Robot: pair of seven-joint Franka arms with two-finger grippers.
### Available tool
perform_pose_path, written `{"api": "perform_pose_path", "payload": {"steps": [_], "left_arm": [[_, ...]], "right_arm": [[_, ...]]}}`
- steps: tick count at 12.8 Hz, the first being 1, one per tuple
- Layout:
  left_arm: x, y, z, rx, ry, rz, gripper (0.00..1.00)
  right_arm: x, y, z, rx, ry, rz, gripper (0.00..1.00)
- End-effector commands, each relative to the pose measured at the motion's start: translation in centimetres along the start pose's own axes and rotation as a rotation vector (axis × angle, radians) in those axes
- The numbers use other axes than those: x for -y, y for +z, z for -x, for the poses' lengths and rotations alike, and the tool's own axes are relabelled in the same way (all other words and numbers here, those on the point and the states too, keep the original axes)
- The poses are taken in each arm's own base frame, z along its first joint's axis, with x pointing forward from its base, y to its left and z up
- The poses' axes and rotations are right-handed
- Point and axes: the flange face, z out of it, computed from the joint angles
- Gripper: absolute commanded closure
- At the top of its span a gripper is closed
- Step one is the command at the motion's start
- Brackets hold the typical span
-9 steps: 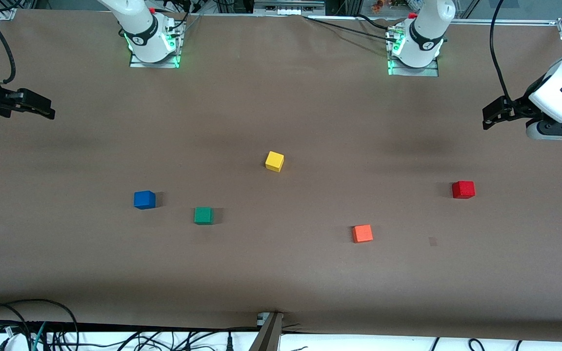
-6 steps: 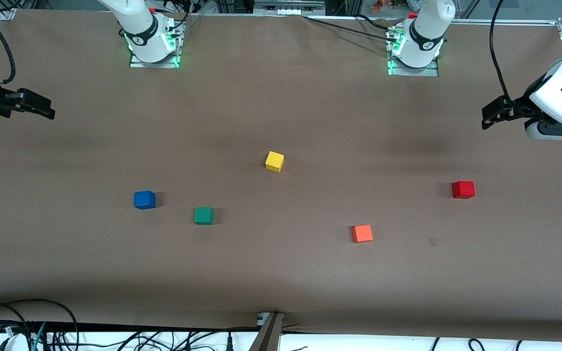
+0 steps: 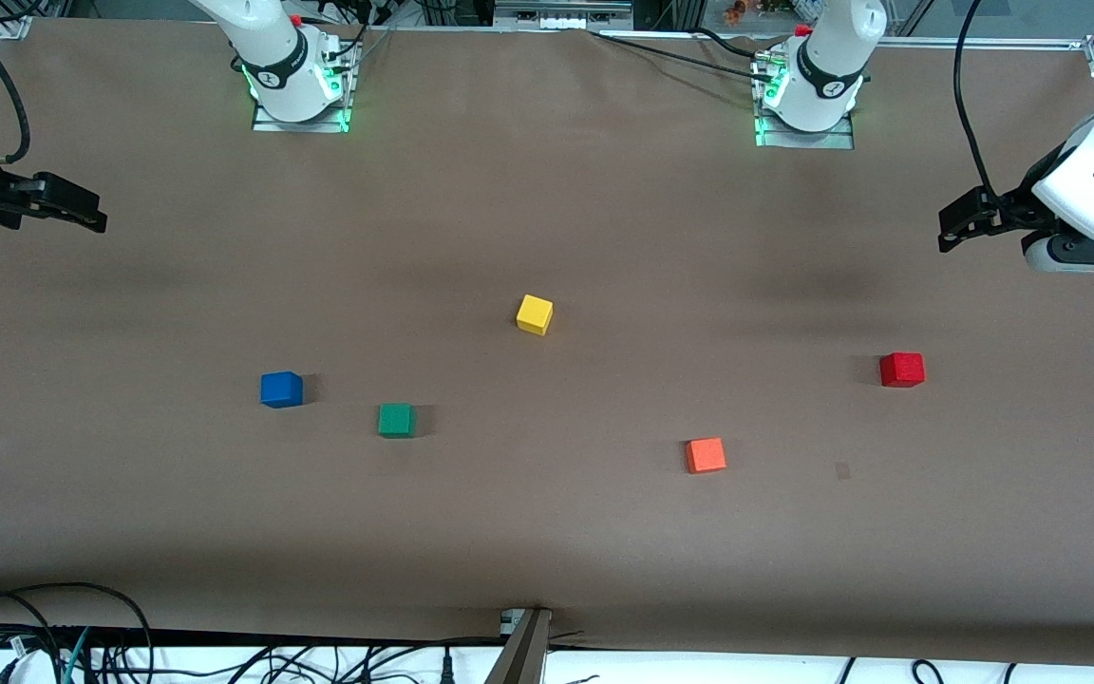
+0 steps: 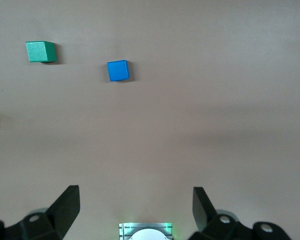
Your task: Pass red block to right arm, stack on blue
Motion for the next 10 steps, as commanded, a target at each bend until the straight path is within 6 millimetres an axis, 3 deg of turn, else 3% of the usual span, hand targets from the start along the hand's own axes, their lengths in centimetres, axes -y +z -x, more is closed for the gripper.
{"api": "perform_pose_path", "payload": {"steps": [1,10], "left_arm": [[-0.10,-0.51,0.04,0.019,0.018,0.015,0.00],[-0.22,-0.22,-0.54,0.055,0.032,-0.036,0.00]], "right_arm": [[-0.20,-0.51,0.00,-0.002,-0.009,-0.012,0.00],[-0.20,-0.51,0.00,-0.002,-0.008,-0.012,0.00]]}}
